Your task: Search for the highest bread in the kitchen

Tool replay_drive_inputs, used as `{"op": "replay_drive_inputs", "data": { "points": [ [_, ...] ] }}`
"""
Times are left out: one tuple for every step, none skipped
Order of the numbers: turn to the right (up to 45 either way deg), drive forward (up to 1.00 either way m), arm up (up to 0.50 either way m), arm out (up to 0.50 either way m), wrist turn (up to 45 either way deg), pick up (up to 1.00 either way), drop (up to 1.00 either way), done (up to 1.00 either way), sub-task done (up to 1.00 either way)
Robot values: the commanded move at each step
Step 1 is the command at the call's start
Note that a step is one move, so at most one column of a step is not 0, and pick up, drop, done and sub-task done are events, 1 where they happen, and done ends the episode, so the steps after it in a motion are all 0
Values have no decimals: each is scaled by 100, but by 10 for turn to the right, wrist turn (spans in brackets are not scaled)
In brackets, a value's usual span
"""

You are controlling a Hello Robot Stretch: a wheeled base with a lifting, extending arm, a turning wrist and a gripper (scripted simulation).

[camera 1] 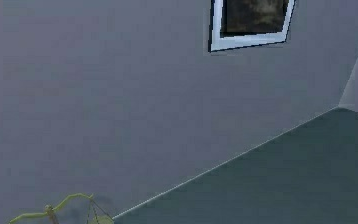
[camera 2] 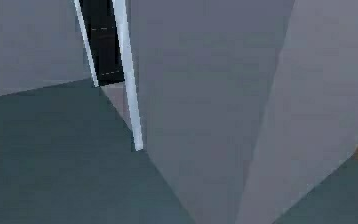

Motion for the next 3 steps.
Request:
{"op": "replay_drive_inputs", "data": {
  "points": [
    [450,0,0,0,0,0,0,0,0],
    [60,0,0,0,0,0,0,0,0],
    [0,100,0,0,0,0,0,0,0]
  ]
}}
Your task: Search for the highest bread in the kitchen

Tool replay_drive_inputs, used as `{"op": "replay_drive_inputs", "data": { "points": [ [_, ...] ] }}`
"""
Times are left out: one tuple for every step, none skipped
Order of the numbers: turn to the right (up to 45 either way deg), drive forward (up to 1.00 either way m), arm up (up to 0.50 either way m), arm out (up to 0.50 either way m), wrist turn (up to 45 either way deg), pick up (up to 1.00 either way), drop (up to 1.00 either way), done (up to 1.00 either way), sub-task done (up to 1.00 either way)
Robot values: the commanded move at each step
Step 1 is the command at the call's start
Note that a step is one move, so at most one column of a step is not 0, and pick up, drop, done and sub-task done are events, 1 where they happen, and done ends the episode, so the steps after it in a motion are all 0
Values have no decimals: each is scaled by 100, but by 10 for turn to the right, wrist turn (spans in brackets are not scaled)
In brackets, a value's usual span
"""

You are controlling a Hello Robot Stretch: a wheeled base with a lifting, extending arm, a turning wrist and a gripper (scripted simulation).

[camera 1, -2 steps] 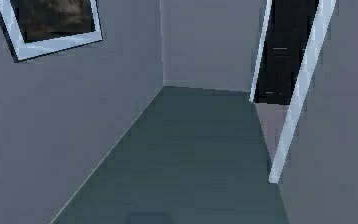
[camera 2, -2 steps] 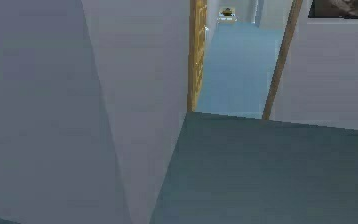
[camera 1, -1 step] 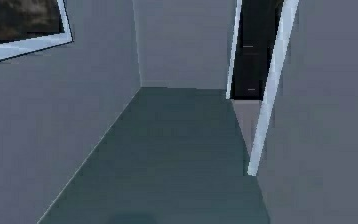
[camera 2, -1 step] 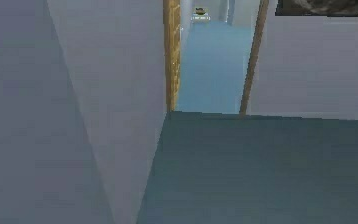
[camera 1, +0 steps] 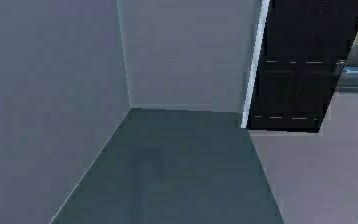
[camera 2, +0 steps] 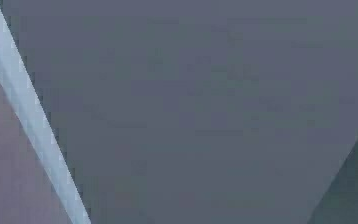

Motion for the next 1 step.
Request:
{"op": "replay_drive_inputs", "data": {
  "points": [
    [0,80,0,0,0,0,0,0,0]
  ]
}}
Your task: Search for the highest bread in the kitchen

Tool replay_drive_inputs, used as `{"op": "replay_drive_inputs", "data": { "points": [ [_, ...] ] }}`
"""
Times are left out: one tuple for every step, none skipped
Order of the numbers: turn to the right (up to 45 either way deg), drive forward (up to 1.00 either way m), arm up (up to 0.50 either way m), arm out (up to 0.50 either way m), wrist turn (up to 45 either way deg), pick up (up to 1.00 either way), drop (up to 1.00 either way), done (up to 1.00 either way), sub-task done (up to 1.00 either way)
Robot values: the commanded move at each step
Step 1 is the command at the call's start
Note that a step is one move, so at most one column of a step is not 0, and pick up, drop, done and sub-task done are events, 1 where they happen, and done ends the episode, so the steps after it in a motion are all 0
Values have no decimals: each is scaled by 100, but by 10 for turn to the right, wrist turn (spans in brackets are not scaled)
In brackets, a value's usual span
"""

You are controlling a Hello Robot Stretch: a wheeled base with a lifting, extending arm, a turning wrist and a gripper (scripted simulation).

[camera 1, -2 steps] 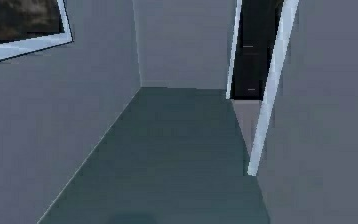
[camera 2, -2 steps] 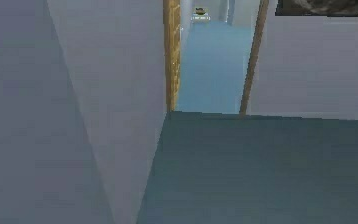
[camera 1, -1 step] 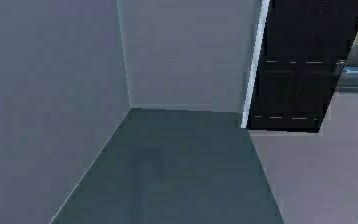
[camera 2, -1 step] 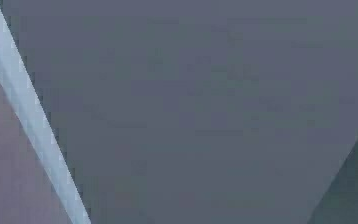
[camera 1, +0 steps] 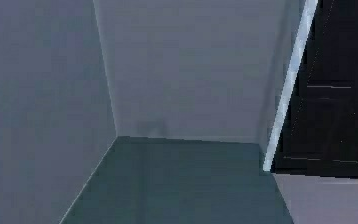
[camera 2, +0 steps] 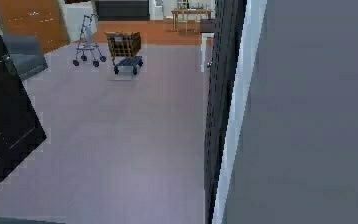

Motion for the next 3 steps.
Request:
{"op": "replay_drive_inputs", "data": {
  "points": [
    [450,0,0,0,0,0,0,0,0],
    [180,0,0,0,0,0,0,0,0],
    [30,0,0,0,0,0,0,0,0]
  ]
}}
